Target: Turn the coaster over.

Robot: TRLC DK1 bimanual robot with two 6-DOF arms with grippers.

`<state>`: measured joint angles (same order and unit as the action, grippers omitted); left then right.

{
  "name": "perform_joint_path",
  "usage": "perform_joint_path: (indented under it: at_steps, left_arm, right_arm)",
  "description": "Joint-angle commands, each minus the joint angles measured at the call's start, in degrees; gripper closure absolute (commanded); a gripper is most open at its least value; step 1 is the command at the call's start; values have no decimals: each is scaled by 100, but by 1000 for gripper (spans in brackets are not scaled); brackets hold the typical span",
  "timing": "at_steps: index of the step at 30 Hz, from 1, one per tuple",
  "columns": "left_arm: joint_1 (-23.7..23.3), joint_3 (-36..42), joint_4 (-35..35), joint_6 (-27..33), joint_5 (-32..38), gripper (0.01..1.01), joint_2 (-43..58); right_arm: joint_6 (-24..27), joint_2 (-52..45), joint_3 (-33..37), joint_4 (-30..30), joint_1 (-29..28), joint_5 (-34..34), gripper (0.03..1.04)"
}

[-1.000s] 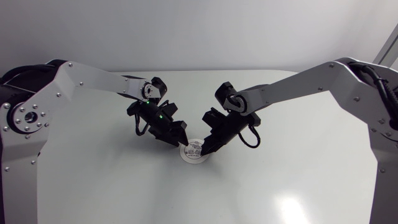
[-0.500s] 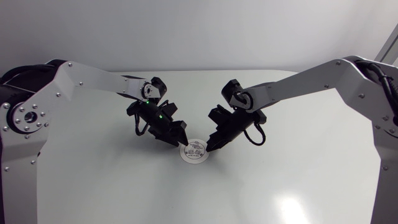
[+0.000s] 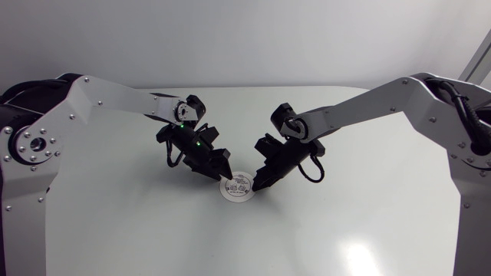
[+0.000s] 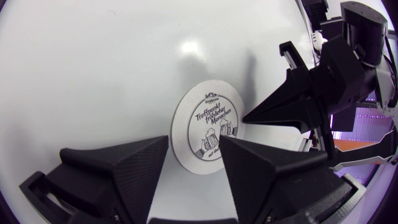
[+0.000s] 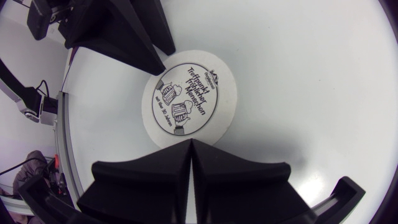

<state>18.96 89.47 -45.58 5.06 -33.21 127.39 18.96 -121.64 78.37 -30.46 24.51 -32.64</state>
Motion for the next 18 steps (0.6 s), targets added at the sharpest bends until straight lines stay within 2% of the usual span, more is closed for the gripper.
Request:
perform_joint_path:
  at_steps: [1,10,14,18]
  left_arm:
    - [2,70,-30,13,-71,448,163]
    - [73,88,-65,48,-151,448,251]
    - [161,88,-179,127,500,448,268]
    - [301,0,-267,188,640,448,242]
  right_arm:
    - [90,-290,-85,5,98,56,1013]
    - [90,-290,-120,40,124,56,1013]
    - [90,-281,-120,31,124,56,1013]
    - [90,-281,-111,22,142,56,1013]
